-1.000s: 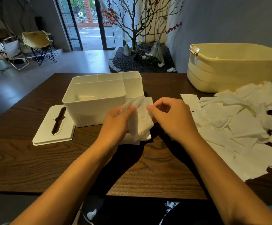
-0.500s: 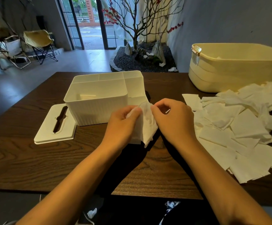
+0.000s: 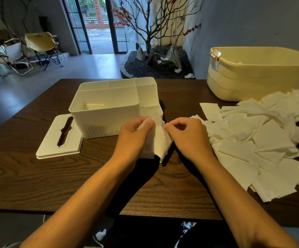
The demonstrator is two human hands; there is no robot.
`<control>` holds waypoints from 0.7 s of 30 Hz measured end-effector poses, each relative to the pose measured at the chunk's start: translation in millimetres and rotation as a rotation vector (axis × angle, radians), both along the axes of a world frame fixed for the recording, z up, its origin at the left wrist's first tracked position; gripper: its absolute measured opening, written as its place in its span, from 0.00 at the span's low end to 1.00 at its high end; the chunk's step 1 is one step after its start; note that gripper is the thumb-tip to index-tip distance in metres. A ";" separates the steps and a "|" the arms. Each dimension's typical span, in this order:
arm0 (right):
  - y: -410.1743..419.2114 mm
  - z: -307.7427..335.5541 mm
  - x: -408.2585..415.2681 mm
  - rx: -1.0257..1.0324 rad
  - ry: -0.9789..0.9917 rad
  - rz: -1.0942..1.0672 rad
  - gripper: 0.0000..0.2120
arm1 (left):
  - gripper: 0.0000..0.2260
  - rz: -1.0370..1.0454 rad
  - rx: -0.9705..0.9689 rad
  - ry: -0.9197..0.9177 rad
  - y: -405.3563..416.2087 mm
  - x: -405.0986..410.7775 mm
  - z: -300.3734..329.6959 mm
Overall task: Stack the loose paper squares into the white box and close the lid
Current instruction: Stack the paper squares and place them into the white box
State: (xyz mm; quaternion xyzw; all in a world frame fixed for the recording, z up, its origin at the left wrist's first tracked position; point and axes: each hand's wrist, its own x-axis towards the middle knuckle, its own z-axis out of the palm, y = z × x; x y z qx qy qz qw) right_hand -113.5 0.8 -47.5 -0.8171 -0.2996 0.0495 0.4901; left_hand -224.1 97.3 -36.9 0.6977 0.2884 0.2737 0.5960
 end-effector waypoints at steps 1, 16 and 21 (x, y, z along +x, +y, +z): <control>1.2 0.6 -0.4 0.018 0.017 -0.001 0.06 | 0.07 -0.011 -0.009 -0.001 0.7 -0.6 -0.9; -0.2 4.9 0.3 0.098 -0.114 0.069 0.08 | 0.11 0.008 -0.054 0.004 5.6 -3.2 0.7; 2.8 -7.6 -10.3 0.157 -0.664 0.029 0.09 | 0.11 0.046 -0.069 0.032 5.2 -1.0 3.2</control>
